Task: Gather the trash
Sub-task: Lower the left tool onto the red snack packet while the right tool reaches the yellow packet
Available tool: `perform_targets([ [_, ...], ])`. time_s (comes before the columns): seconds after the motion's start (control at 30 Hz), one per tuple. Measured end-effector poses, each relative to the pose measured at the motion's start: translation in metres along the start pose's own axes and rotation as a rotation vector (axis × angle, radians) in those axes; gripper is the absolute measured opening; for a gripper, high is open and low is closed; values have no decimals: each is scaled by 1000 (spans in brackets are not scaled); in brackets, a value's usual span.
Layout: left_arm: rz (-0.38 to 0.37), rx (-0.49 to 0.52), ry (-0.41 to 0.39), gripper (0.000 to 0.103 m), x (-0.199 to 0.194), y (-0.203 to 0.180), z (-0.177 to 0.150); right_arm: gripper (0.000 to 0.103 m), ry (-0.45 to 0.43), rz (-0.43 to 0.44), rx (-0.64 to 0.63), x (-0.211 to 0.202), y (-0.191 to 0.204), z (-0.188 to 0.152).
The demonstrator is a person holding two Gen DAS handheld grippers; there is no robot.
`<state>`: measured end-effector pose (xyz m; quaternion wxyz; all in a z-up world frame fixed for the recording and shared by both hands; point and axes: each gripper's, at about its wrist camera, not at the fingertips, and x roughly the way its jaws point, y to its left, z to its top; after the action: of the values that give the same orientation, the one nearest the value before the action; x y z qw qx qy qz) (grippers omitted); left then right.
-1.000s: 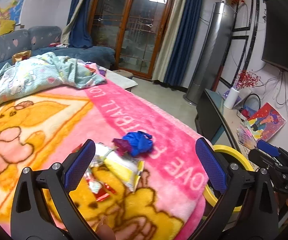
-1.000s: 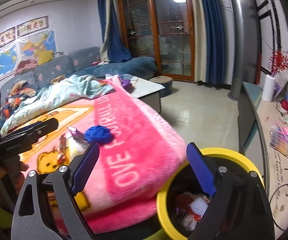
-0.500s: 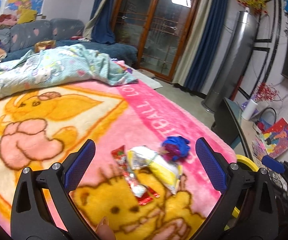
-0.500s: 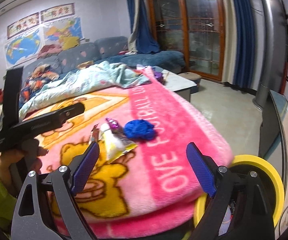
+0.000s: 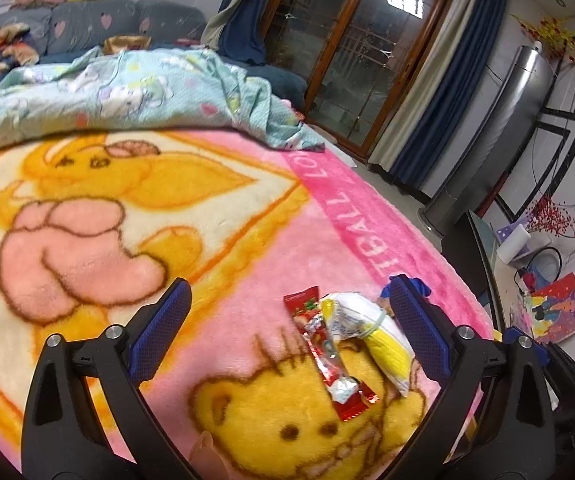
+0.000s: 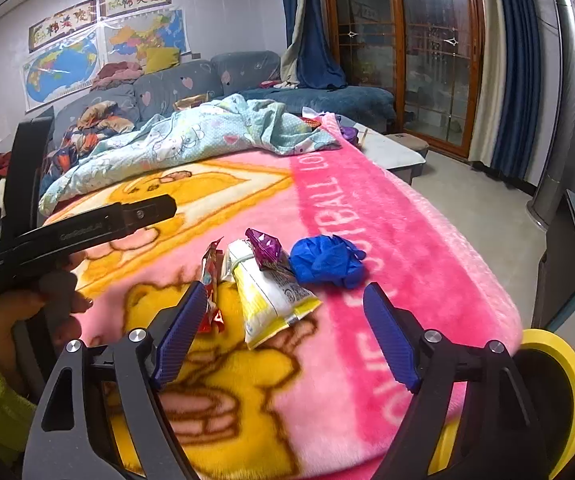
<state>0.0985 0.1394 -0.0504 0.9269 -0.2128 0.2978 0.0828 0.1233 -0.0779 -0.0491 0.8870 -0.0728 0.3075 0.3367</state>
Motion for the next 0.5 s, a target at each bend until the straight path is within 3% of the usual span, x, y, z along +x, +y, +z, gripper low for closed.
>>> perform_targets([
  [0.17, -22, -33, 52, 72, 13, 11, -3, 70, 18, 7, -16, 21, 4, 6],
  [0.27, -57, -58, 87, 69, 19, 16, -5, 65, 32, 10, -36, 33, 5, 10],
  [0.3, -71, -64, 98, 61, 21, 16, -7, 62, 41, 13, -39, 39, 5, 11],
  [0.33, -78, -69, 108, 58, 22, 16, -8, 62, 47, 15, -38, 42, 4, 12],
  [0.5, -143, -106, 167, 50, 34, 18, -14, 50, 83, 36, -16, 60, 0, 14],
])
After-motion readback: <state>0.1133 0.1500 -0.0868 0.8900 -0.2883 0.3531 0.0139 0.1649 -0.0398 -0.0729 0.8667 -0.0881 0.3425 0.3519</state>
